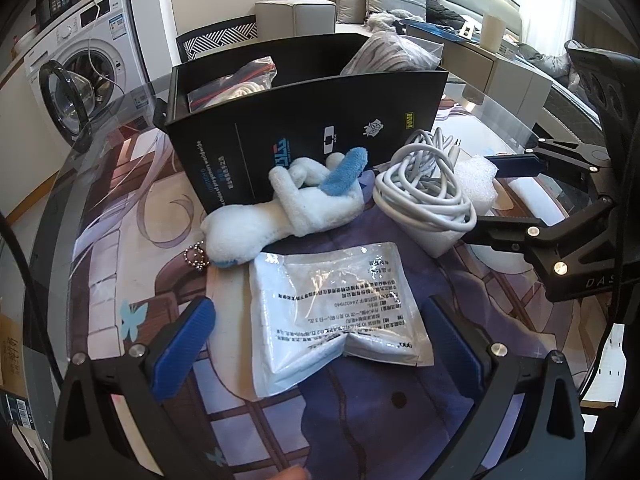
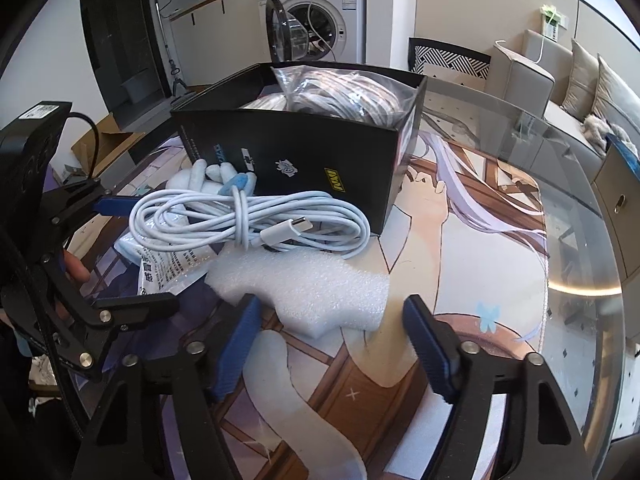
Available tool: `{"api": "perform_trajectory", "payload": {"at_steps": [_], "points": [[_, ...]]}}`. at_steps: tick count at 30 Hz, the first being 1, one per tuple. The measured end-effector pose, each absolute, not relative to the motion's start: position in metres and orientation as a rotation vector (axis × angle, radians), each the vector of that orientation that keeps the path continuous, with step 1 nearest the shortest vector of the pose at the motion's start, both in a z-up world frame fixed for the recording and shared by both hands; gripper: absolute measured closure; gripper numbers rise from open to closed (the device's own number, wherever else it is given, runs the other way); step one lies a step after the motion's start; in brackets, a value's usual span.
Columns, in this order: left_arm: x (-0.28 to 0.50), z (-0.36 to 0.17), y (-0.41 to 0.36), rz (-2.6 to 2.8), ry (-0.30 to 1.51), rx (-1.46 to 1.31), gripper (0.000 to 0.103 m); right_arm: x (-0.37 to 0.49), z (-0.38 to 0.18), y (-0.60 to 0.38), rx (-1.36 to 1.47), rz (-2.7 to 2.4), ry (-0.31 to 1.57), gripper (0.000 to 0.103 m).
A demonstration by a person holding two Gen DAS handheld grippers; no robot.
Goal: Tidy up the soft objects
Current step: 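Move left tool to the flat white printed packet while right tool moves to the white foam piece, then close left tool on the white packet while right tool closes on the foam piece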
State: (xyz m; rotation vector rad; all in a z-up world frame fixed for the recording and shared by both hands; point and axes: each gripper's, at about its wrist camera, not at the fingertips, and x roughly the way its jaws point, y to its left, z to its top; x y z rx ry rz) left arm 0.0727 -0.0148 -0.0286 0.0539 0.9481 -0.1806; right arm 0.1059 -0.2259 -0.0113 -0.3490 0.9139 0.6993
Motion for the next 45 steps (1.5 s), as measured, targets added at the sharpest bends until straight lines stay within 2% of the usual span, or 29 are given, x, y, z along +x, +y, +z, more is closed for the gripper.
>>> {"api": "perform_trajectory", "payload": {"at_steps": [3,6,15,19,21,23,26,41,43,44,45], "points": [[0.073,-0.029,-0.014,-0.18,0.948,0.054,0.0,0.104,-0.01,-0.227,-0.35,0.709,0.91,0.046],[0.073,-0.029,-0.014,-0.18,0.946,0.053,0.0,0.103,-0.008,-0.231,-0.348,0.72,0.909,0.051],[0.073,-0.027,-0.015,-0.183,0.944,0.053,0.002,0.098,-0.008,-0.235,-0.388,0.772,0.921,0.053],[0.07,-0.023,-0.021,-0.21,0.938,0.072,0.012,0.093,-0.007,-0.238,-0.405,0.802,0.917,0.051],[0.069,-0.022,-0.022,-0.228,0.933,0.081,0.022,0.095,-0.007,-0.24,-0.394,0.796,0.917,0.046],[0.068,-0.021,-0.024,-0.244,0.93,0.092,0.028,0.098,-0.008,-0.241,-0.381,0.778,0.916,0.038],[0.066,-0.019,-0.027,-0.269,0.923,0.106,0.036,0.099,-0.008,-0.24,-0.358,0.778,0.913,0.037],[0.061,-0.01,-0.017,-0.324,0.904,0.086,0.048,0.106,-0.009,-0.224,-0.331,0.758,0.899,0.036],[0.06,-0.009,-0.017,-0.329,0.902,0.088,0.048,0.105,-0.009,-0.226,-0.344,0.764,0.895,0.041],[0.06,-0.008,-0.017,-0.332,0.901,0.091,0.049,0.104,-0.008,-0.227,-0.353,0.77,0.891,0.047],[0.06,-0.008,-0.017,-0.335,0.901,0.092,0.049,0.103,-0.007,-0.229,-0.357,0.775,0.891,0.048]]}}
